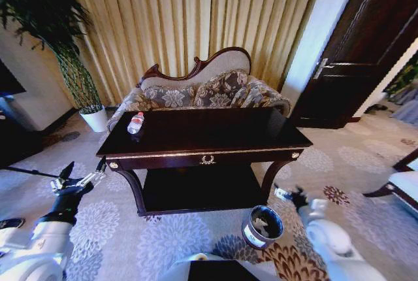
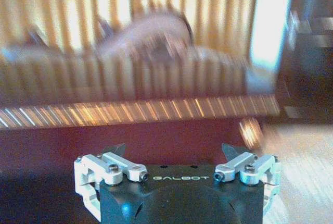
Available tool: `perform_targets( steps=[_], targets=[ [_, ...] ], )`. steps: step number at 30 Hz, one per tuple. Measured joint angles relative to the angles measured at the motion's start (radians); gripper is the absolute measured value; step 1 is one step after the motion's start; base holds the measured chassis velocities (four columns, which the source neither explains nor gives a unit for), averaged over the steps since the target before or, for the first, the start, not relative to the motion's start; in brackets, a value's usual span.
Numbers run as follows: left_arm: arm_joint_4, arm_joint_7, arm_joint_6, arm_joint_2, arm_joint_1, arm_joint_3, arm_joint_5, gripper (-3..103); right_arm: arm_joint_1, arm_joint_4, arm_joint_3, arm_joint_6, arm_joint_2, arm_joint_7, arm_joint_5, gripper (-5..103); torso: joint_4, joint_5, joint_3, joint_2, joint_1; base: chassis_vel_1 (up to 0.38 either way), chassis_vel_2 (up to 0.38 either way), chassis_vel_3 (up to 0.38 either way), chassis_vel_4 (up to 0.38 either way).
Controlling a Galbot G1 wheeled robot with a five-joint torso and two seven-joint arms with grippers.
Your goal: Move to the front of the table and place the trash on the table into the trash bin.
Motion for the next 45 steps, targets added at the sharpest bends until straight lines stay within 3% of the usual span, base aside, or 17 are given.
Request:
perform_targets(
  steps=[4, 9, 22, 41, 45],
  targets=[
    [0.0, -0.001, 0.002, -0.002, -0.004, 0.007, 0.002, 100, 0.046, 0.191, -0.02, 0.028, -0.006, 0.025, -0.031, 100, 0.0005, 0.0002, 0.0, 0.0, 0.0, 0.0, 0.0, 0.0, 0.0],
    [0.0, -0.002, 0.003, 0.008, 0.003, -0.016, -0.005, 100, 0.09, 0.302, -0.079, 0.019, -0.03, 0.055, -0.043, 100, 0.0005, 0.0003, 0.0, 0.0, 0.0, 0.0, 0.0, 0.0, 0.0],
    [0.0, -0.005, 0.005, 0.023, 0.003, -0.045, -0.003, 100, 0.104, 0.279, -0.117, 0.009, -0.061, 0.059, -0.059, 100, 0.0003, 0.0004, 0.0, 0.0, 0.0, -0.037, 0.036, 0.037, -0.036],
    [0.0, -0.009, 0.006, 0.024, -0.001, -0.045, 0.005, 100, 0.095, 0.264, -0.131, 0.036, -0.054, 0.056, -0.055, 100, 0.0003, 0.0002, 0.001, -0.001, 0.002, -0.189, 0.195, 0.188, -0.198],
    [0.0, -0.043, 0.012, 0.036, -0.009, -0.032, 0.004, 100, 0.092, 0.256, -0.136, 0.035, -0.049, 0.055, -0.055, 100, 0.0003, 0.0002, 0.0, 0.0, 0.0, 0.0, 0.0, 0.0, 0.0]
  ],
)
